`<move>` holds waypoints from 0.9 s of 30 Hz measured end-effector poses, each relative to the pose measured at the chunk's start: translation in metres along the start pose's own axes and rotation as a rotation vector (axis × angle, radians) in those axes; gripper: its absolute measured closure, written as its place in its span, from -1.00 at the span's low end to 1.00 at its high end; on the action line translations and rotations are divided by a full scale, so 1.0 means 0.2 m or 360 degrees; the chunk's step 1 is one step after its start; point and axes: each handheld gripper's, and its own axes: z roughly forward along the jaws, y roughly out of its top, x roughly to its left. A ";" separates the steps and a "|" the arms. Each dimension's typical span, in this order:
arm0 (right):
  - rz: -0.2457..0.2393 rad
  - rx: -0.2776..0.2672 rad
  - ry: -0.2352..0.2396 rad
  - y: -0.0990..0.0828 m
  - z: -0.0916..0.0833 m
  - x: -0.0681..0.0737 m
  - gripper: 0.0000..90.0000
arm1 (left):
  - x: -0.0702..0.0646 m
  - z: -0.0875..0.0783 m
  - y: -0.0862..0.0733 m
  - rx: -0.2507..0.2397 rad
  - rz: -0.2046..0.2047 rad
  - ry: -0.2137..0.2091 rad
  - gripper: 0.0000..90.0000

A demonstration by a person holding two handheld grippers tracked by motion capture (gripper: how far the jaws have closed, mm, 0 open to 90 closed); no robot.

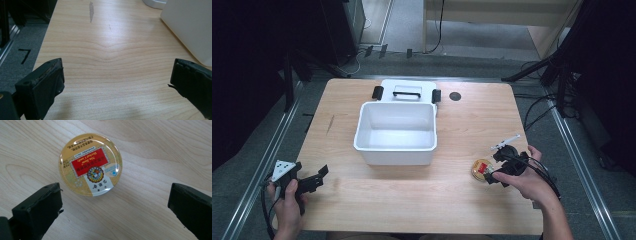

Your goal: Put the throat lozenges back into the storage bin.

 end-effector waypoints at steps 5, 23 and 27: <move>-0.0080 0.0124 -0.0026 0.06 0.03 0.04 -1.00 | 0.00 0.00 0.00 0.0001 -0.0001 0.0001 -1.00; -0.0108 0.0284 -0.0009 0.15 0.14 0.09 -0.95 | 0.00 0.00 0.00 0.0009 -0.0008 0.0000 -1.00; -0.0107 0.0283 -0.0005 0.16 0.16 0.09 -0.74 | 0.00 0.00 0.00 0.0014 -0.0009 -0.0001 -1.00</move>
